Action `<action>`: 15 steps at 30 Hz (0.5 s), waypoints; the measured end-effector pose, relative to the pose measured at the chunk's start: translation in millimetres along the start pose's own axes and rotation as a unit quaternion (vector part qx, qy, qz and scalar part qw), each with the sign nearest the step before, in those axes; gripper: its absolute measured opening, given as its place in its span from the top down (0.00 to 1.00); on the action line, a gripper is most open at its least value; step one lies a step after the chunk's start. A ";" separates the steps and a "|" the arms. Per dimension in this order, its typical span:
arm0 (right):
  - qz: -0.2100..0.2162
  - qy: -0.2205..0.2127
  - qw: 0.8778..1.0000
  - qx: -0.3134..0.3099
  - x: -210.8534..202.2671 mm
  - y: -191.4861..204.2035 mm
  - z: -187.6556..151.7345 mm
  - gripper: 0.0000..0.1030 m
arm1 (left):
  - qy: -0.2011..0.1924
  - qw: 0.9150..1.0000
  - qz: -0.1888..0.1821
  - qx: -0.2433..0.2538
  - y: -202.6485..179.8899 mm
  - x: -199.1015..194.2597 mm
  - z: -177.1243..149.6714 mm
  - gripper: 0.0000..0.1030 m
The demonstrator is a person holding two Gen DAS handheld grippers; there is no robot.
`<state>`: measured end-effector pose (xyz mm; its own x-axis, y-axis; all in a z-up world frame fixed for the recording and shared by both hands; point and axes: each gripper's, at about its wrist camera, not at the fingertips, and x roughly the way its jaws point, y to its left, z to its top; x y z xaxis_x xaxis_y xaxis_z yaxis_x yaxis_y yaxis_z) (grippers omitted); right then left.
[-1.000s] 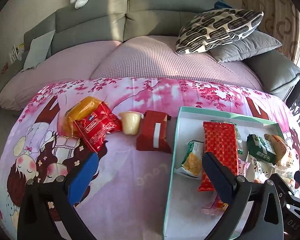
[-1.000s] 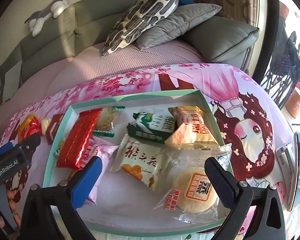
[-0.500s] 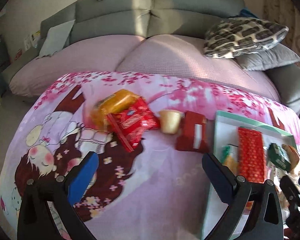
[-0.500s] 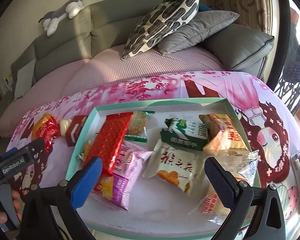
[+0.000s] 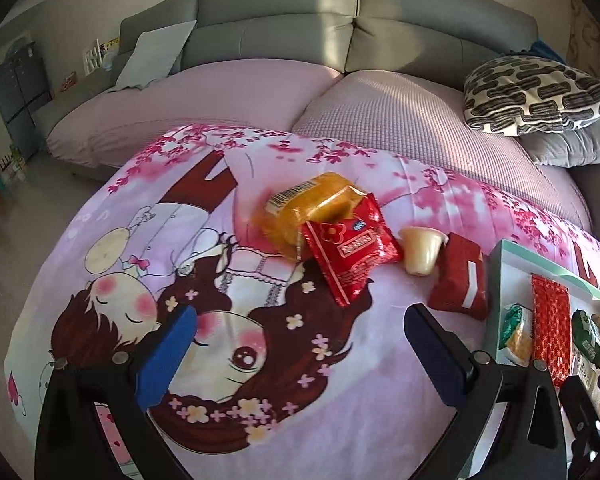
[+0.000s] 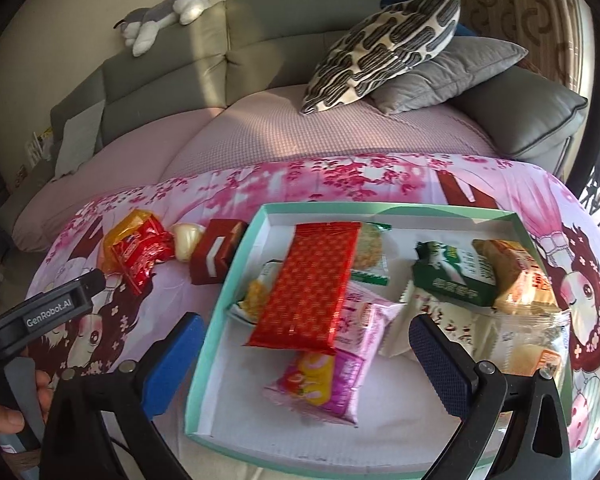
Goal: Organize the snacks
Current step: 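Move both open tools toward the remaining snacks on the bedspread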
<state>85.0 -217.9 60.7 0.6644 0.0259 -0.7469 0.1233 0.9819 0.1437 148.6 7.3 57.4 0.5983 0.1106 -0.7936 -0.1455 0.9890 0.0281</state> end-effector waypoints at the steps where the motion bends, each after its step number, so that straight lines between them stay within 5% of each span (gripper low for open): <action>1: 0.002 0.001 1.000 -0.002 1.1 3.6 -0.2 0.00 | -0.001 1.000 0.001 -0.003 3.8 -0.1 0.5 0.00; 15: 0.023 0.010 1.000 -0.011 15.3 45.3 -3.8 0.00 | -0.002 0.999 0.013 -0.035 42.0 2.9 5.6 0.00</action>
<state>97.9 -172.3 53.3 0.6541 0.0747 -0.7527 0.0760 0.9836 0.1638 148.6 49.7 59.7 0.5961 0.1368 -0.7912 -0.2162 0.9763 0.0059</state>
